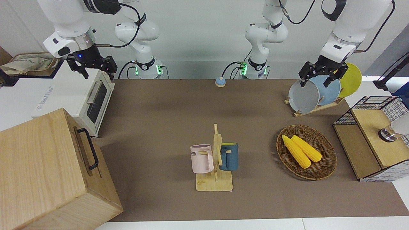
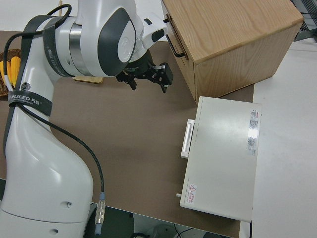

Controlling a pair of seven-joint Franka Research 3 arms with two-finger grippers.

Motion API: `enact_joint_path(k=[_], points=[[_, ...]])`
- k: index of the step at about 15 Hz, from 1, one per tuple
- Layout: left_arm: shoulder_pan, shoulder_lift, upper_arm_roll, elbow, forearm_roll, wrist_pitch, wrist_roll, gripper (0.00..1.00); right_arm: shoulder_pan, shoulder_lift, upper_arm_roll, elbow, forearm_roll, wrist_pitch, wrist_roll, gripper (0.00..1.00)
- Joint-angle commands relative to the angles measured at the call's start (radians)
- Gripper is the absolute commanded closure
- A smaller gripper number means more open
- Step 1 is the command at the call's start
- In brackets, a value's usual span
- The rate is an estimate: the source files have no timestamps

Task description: Slide drawer open with right arm

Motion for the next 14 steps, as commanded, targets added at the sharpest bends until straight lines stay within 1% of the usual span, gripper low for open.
enact_joint_path(k=[1, 3, 7, 8, 9, 10, 11, 13, 14], points=[[-0.017, 0.012, 0.016, 0.020, 0.014, 0.001, 0.006, 0.00, 0.007, 0.012, 0.010, 0.019, -0.019, -0.020, 0.011, 0.011], [-0.017, 0.012, 0.016, 0.020, 0.014, 0.001, 0.006, 0.00, 0.016, 0.012, 0.022, 0.021, -0.062, -0.020, 0.014, 0.011], [-0.017, 0.012, 0.016, 0.020, 0.014, 0.001, 0.006, 0.00, 0.123, 0.026, 0.022, 0.021, -0.252, -0.022, 0.015, 0.011], [-0.017, 0.012, 0.016, 0.020, 0.014, 0.001, 0.006, 0.00, 0.129, 0.029, 0.024, 0.021, -0.281, -0.026, 0.014, 0.011], [-0.017, 0.012, 0.016, 0.020, 0.014, 0.001, 0.006, 0.00, 0.126, 0.039, 0.049, 0.021, -0.309, -0.028, 0.014, 0.011], [-0.017, 0.012, 0.016, 0.020, 0.014, 0.001, 0.006, 0.00, 0.116, 0.041, 0.085, 0.021, -0.352, -0.026, 0.014, 0.011], [-0.017, 0.012, 0.016, 0.020, 0.014, 0.001, 0.006, 0.00, 0.114, 0.050, 0.114, 0.021, -0.415, -0.026, 0.014, 0.011], [-0.017, 0.012, 0.016, 0.020, 0.014, 0.001, 0.006, 0.00, 0.122, 0.072, 0.154, 0.015, -0.519, -0.026, 0.014, 0.011], [-0.017, 0.012, 0.016, 0.020, 0.014, 0.001, 0.006, 0.00, 0.128, 0.082, 0.166, 0.010, -0.567, -0.026, 0.011, 0.011]])
